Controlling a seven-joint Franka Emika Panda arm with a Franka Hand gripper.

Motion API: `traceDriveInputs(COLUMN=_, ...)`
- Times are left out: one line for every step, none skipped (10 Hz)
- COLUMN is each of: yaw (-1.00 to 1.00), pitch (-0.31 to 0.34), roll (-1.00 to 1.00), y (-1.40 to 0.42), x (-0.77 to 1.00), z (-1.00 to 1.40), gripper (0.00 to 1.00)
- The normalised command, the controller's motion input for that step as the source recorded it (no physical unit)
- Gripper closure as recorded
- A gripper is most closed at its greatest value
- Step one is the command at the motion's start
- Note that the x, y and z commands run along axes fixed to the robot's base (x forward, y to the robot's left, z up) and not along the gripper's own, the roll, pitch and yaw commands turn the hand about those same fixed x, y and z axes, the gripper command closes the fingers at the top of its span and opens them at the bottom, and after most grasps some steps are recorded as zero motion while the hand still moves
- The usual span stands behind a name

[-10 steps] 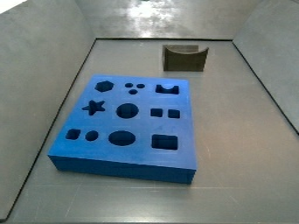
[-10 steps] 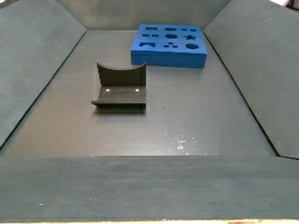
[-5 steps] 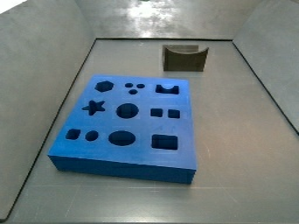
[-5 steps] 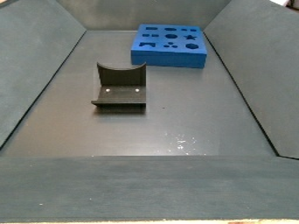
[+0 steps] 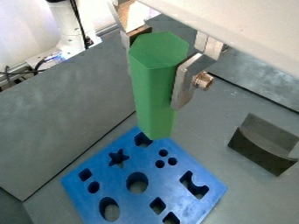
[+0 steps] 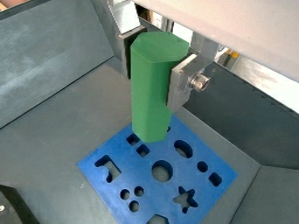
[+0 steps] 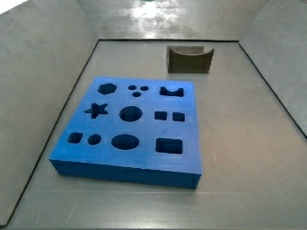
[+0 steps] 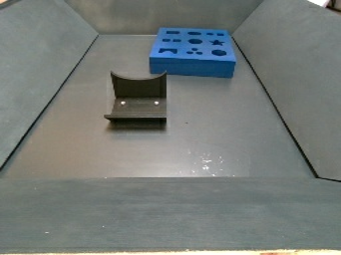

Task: Pick up the hexagon object. Move up. Place the hexagon object on the fixture. Regrasp the hexagon object. Move to above the board. Insert the hexagon object.
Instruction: Insert the hexagon object.

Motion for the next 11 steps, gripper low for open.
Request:
traceDriveInputs(yaw=0.0, pitch=-0.054, roll=-0.13, y=0.0, x=0.0, z=-0.14, gripper=1.0)
traceDriveInputs(yaw=0.0, pitch=0.0, roll=-0.09, y=0.04, x=0.0, z=0.0, gripper=1.0)
traceDriveInputs(yaw=0.0, pitch=0.0, roll=-0.25, y=0.09, x=-0.07, z=-0.37, gripper=1.0)
traceDriveInputs(yaw=0.0, pitch=0.083, roll=-0.44, y=0.42, x=-0.15, z=-0.46, gripper=1.0)
traceDriveInputs(yaw=0.0, pitch=0.086, roll=-0.48, y=0.73, x=-0.12, z=-0.47, gripper=1.0)
traceDriveInputs(yaw=0.0, pitch=0.103, roll=-0.48, y=0.85, x=-0.1, z=-0.4, gripper=1.0)
traceDriveInputs(yaw=-0.09, pitch=0.111, roll=-0.53, y=0.66, x=-0.03, z=-0.33, gripper=1.0)
traceDriveInputs(yaw=-0.03, pitch=0.0, roll=0.0, y=0.0, x=-0.11, z=0.0, gripper=1.0)
traceDriveInputs(yaw=-0.21, pitch=-0.146, roll=0.0, y=-0.03, x=-0.67, z=-0.07, gripper=1.0)
traceDriveInputs(yaw=-0.78, pitch=0.0, roll=0.0, y=0.09, x=-0.46, z=-0.47, gripper=1.0)
traceDriveInputs(yaw=-0.91, pitch=0.0, roll=0.0, y=0.02, x=-0.26, z=-0.61, gripper=1.0)
